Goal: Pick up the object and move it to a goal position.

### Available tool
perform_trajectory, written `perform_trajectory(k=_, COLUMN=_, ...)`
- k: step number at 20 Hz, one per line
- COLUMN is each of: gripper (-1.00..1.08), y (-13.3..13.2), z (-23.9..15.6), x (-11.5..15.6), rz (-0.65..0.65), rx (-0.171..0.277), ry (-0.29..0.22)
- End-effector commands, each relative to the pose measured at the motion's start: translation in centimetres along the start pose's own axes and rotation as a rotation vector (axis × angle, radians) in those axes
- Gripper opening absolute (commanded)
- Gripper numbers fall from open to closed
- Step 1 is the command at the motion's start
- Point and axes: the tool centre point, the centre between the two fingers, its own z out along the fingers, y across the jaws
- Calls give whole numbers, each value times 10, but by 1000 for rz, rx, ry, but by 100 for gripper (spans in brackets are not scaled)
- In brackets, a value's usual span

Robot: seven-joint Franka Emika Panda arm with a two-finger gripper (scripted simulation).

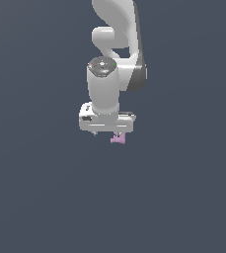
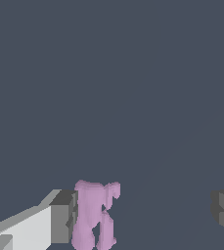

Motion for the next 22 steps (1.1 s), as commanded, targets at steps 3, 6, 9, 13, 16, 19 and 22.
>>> perform_trajectory(k=3, gripper=100, y=0, z=-1, x=1, rz=1, rx=2, ry=1)
perform_trajectory(k=6, gripper=100, y=-1, z=-5, x=4, rz=9, rx=12, ry=8)
perform_trajectory(k=9, gripper=100, y=-2, z=-9, x=7, rz=17, rx=23, ry=14)
perform_trajectory(k=13, gripper=100, y=-2, z=-9, x=7, rz=18, rx=24, ry=15)
perform_trajectory(k=16, gripper=100, y=-2, z=-9, x=6, rz=18, rx=24, ry=15)
perform_trajectory(k=19, gripper=100, y=-4, z=-5, x=3, rz=19, rx=22, ry=14)
perform_trajectory(k=22, gripper=100, y=-7, z=3, x=-2, rz=22, rx=19, ry=13)
